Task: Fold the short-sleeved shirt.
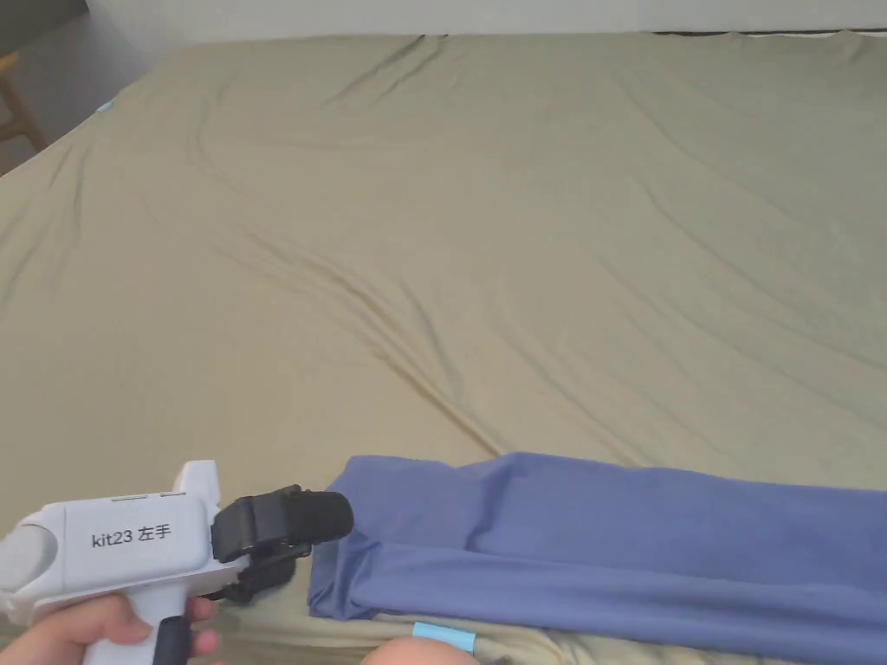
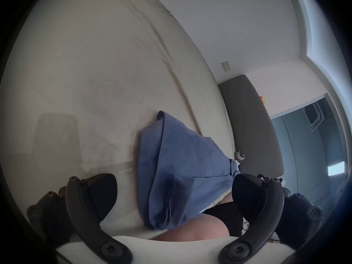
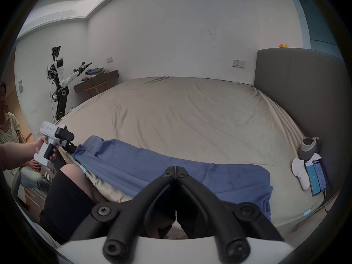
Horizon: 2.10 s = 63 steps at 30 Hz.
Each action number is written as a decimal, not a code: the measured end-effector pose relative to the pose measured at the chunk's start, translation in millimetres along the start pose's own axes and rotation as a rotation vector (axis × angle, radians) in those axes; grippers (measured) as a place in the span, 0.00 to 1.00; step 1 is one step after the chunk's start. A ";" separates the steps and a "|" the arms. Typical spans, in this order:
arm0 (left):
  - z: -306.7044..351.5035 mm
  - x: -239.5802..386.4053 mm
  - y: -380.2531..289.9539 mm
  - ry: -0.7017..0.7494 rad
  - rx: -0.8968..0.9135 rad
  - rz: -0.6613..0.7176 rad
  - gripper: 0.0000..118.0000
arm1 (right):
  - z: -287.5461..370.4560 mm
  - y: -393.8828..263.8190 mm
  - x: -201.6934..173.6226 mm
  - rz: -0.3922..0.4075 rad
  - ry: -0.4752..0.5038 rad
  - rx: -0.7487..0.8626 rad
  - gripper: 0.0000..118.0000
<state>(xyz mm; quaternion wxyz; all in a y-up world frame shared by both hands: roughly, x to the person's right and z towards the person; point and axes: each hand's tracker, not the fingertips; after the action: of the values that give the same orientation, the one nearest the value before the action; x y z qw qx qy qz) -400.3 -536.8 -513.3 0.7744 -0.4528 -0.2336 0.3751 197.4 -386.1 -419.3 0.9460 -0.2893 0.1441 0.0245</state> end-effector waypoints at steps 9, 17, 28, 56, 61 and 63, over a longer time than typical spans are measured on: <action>-62.0 37.6 -0.7 -0.153 -0.022 -0.032 0.97 | -11.5 -5.1 -8.2 0.016 0.007 -0.052 0.00; -77.1 46.0 6.2 0.057 -0.100 -0.138 0.08 | -12.1 -3.0 -1.9 0.003 0.000 -0.030 0.00; -4.5 73.5 31.7 0.198 0.016 -0.202 0.08 | -11.7 2.4 -1.5 0.012 0.028 -0.013 0.00; -163.7 236.1 11.8 0.650 -0.309 -0.408 0.08 | 29.3 -4.6 56.7 0.054 0.080 0.020 0.00; -185.2 253.0 8.5 0.606 -0.384 -0.445 0.61 | 39.2 -11.0 72.2 0.017 0.079 0.038 0.00; -165.5 273.4 11.7 0.518 -0.299 -0.481 0.67 | 37.5 -11.3 75.7 0.010 0.072 0.037 0.00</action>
<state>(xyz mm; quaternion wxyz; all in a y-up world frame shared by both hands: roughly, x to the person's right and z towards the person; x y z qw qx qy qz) -121.9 -403.6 -597.1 0.7990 -0.5728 -0.1820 0.0177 281.0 -377.5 -405.2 0.9453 -0.2716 0.1798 0.0162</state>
